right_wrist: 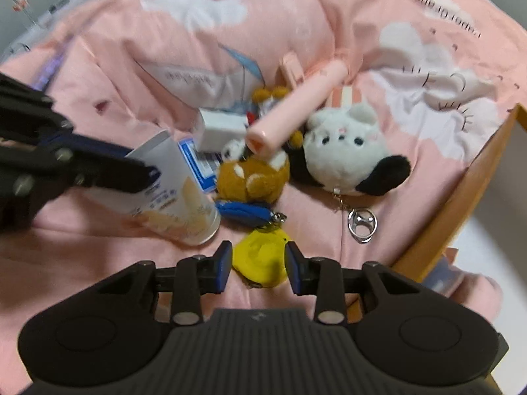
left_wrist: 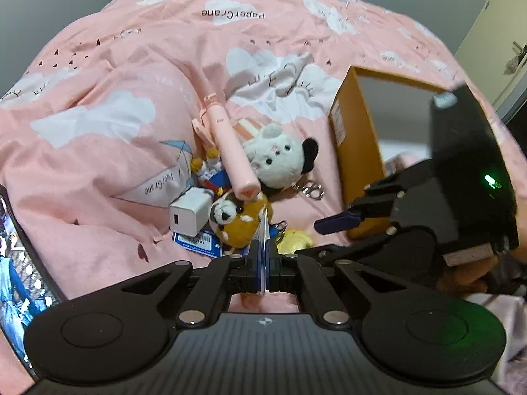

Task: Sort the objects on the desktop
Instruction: 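Grasp the white Vaseline tube with the left gripper, then grasp the yellow round keychain with the right gripper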

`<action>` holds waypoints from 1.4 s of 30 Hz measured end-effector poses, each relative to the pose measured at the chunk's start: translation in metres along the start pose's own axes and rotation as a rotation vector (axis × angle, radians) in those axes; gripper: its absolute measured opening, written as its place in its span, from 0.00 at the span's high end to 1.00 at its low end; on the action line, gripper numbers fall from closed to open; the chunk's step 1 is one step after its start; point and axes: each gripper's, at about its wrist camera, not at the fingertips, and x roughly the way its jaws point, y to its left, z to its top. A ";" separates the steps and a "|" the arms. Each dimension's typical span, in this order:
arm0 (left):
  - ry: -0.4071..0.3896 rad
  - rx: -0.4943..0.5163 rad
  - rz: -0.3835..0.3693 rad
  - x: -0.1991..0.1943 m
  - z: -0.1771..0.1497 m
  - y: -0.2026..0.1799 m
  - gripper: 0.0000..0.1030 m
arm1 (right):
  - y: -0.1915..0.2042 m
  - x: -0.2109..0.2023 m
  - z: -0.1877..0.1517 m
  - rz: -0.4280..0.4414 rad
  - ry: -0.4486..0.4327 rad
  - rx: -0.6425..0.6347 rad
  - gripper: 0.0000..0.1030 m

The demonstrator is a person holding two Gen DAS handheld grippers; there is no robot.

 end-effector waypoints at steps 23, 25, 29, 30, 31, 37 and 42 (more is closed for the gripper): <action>-0.016 -0.066 -0.033 0.016 -0.017 0.019 0.98 | -0.005 0.057 0.005 -0.019 0.178 0.144 0.38; -0.015 -0.073 -0.030 0.017 -0.017 0.022 0.98 | -0.006 0.051 0.004 -0.004 0.160 0.147 0.39; -0.016 -0.075 -0.034 0.016 -0.017 0.024 0.98 | -0.011 0.036 0.002 0.045 0.122 0.180 0.51; -0.017 -0.075 -0.035 0.016 -0.017 0.024 0.98 | -0.012 0.033 0.002 0.051 0.117 0.191 0.51; -0.017 -0.075 -0.036 0.016 -0.017 0.024 0.98 | -0.015 0.028 0.001 0.070 0.108 0.205 0.50; -0.009 -0.073 -0.038 0.016 -0.018 0.022 0.98 | -0.026 0.019 -0.001 0.112 0.078 0.271 0.67; 0.000 -0.076 -0.039 0.018 -0.017 0.021 0.98 | -0.027 0.021 0.000 0.207 0.084 0.382 0.73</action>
